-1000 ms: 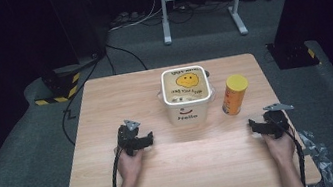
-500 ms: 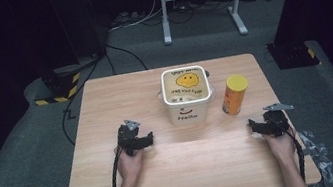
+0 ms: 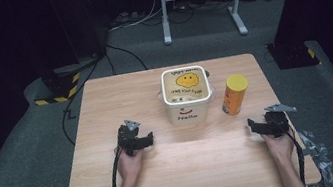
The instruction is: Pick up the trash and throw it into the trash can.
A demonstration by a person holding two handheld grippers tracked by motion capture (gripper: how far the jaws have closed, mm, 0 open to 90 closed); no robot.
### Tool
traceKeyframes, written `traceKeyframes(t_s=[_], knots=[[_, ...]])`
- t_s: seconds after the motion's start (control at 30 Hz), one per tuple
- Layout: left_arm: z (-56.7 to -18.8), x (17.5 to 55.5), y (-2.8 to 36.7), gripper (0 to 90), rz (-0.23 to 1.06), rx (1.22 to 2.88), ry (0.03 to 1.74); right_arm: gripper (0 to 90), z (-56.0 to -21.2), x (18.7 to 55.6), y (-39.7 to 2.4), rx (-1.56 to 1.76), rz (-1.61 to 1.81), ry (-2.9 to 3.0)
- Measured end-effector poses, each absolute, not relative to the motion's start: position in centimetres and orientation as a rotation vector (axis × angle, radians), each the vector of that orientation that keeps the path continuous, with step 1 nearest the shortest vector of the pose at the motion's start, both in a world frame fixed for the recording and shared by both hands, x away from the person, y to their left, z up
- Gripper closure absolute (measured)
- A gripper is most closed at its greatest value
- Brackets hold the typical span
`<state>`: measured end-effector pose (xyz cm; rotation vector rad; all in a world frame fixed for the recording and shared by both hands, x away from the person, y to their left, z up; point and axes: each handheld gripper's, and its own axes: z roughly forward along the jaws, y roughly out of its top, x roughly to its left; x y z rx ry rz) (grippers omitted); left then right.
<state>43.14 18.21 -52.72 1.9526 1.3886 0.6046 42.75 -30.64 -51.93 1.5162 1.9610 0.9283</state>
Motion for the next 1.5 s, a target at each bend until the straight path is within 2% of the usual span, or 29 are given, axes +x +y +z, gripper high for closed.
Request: traceKeyframes(t_s=[0.63, 1.5], knots=[[-52.7, 43.1, 18.2, 19.0, 0.597, 1.955, 1.381, 13.5, -51.5, 40.3, -28.3, 1.469, 0.997, 1.994], [-52.7, 43.1, 18.2, 19.0, 0.597, 1.955, 1.380, 10.4, -46.8, 42.8, -26.6, 1.410, 1.008, 1.977]])
